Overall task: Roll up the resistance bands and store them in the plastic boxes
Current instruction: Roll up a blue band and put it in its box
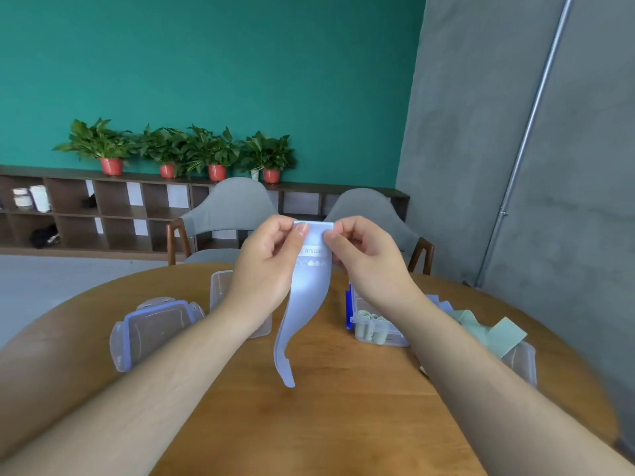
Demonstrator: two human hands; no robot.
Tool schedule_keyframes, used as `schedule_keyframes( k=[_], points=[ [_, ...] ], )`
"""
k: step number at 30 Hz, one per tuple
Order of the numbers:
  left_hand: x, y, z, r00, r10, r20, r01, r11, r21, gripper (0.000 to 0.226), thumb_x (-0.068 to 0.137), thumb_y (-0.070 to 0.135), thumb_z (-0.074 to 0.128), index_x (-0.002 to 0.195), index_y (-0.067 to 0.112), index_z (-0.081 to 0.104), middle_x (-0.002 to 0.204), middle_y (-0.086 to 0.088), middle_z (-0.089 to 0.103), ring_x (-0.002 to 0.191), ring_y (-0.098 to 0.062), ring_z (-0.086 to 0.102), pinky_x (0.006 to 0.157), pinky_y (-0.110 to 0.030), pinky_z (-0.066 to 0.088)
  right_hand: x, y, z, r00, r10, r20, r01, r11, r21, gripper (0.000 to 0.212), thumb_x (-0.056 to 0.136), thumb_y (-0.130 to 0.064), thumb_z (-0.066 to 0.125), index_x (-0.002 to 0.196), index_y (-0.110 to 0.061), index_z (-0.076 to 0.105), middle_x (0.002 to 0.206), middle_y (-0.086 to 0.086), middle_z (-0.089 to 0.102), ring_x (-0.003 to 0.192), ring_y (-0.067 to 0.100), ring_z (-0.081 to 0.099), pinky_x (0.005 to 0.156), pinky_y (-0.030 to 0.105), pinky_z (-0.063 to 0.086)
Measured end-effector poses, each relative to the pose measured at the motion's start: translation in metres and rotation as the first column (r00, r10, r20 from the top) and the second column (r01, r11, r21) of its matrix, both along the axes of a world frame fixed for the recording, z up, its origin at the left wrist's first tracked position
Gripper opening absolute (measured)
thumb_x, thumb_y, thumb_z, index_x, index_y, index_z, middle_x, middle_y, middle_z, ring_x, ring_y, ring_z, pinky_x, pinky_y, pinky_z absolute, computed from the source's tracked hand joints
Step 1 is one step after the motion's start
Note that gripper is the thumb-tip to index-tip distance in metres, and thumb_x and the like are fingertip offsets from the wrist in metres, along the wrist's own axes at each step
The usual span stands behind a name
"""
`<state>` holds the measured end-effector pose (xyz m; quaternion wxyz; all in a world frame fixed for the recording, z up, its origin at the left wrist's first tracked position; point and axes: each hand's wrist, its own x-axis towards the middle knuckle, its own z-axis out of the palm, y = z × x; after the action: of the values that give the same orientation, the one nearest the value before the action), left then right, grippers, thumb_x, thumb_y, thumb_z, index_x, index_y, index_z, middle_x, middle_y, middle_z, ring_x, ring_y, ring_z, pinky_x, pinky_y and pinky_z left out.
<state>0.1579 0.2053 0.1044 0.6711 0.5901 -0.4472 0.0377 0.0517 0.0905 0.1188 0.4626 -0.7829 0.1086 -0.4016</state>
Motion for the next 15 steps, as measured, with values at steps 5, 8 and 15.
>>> schedule_keyframes(
  k=[5,8,15],
  points=[
    [-0.003,0.017,-0.001,0.999,0.037,-0.021,-0.038,0.999,-0.038,0.019,0.102,0.026,0.055,0.096,0.011,0.065,0.066,0.017,0.062,0.061,0.005,0.053,0.056,-0.009,0.039,-0.001,0.019,0.006,0.998,0.054,0.025,-0.055,0.998,0.016,0.012,0.098,-0.020,0.060,0.095,-0.010,0.066,0.072,-0.008,0.064,0.063,0.002,0.059,0.062,0.019,0.049],
    [0.005,0.008,-0.011,0.995,0.042,-0.087,-0.041,0.999,0.008,0.020,0.102,0.028,0.054,0.096,0.012,0.064,0.062,0.019,0.059,0.056,0.005,0.049,0.052,-0.009,0.037,0.007,0.014,0.000,0.998,-0.004,-0.055,0.008,0.998,0.063,0.014,0.098,-0.024,0.060,0.094,-0.013,0.067,0.072,-0.003,0.067,0.063,0.005,0.060,0.062,0.023,0.052],
    [0.039,-0.041,-0.085,0.983,0.140,-0.122,-0.085,0.925,0.370,0.012,0.105,0.029,0.048,0.102,0.024,0.058,0.091,0.000,0.066,0.083,-0.013,0.061,0.074,-0.031,0.051,0.039,-0.032,-0.071,0.922,-0.118,-0.368,0.185,0.971,0.153,0.016,0.098,-0.033,0.059,0.095,-0.021,0.068,0.076,-0.001,0.069,0.065,0.010,0.060,0.058,0.025,0.046]
  ],
)
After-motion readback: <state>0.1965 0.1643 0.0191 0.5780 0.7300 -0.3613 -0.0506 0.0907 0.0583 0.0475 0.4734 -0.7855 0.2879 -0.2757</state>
